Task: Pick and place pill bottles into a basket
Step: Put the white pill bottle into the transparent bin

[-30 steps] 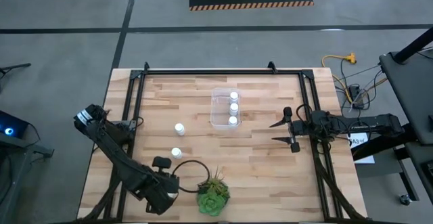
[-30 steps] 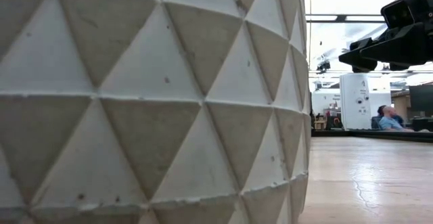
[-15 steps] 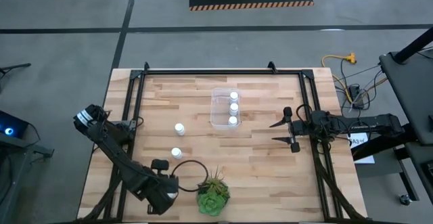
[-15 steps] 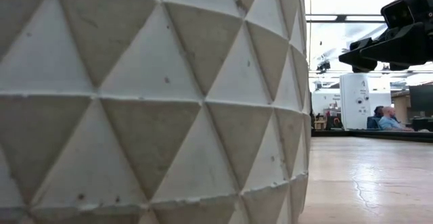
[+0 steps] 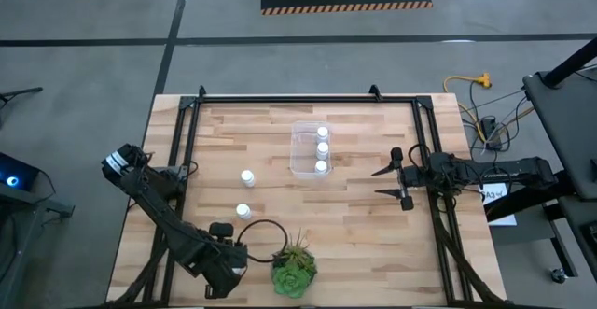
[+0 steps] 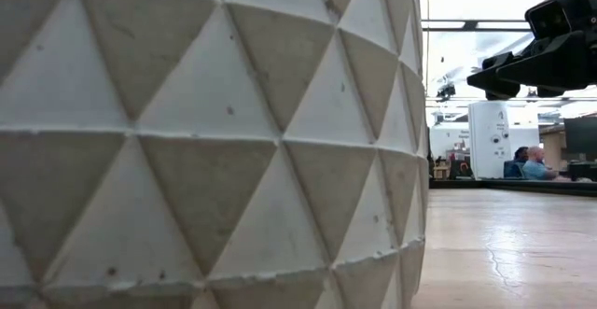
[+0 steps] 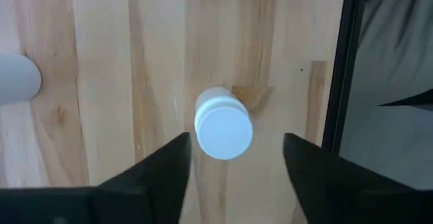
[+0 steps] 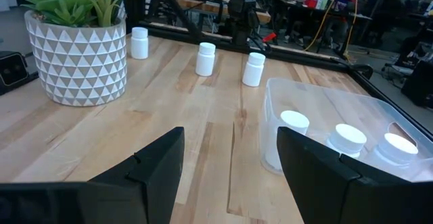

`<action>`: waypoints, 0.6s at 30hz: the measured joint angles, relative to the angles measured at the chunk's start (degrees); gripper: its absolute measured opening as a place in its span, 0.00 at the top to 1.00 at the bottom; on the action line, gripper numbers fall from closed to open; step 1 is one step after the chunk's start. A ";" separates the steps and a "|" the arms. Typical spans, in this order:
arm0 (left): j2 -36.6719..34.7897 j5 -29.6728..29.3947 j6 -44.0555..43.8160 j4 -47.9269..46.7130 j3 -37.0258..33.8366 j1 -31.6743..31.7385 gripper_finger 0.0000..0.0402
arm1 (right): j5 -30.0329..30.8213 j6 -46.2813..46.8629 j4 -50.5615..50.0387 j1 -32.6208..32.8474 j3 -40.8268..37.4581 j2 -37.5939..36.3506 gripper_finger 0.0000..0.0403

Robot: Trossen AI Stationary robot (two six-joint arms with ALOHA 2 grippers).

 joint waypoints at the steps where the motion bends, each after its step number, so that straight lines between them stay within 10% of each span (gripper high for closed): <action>1: 0.00 0.03 -0.47 0.01 -0.07 0.00 0.42 | 0.00 0.01 0.00 0.01 0.00 0.00 0.44; 18: 0.13 1.18 -0.56 4.95 -1.13 -0.02 0.23 | 0.00 0.00 0.00 0.00 0.00 -0.02 0.44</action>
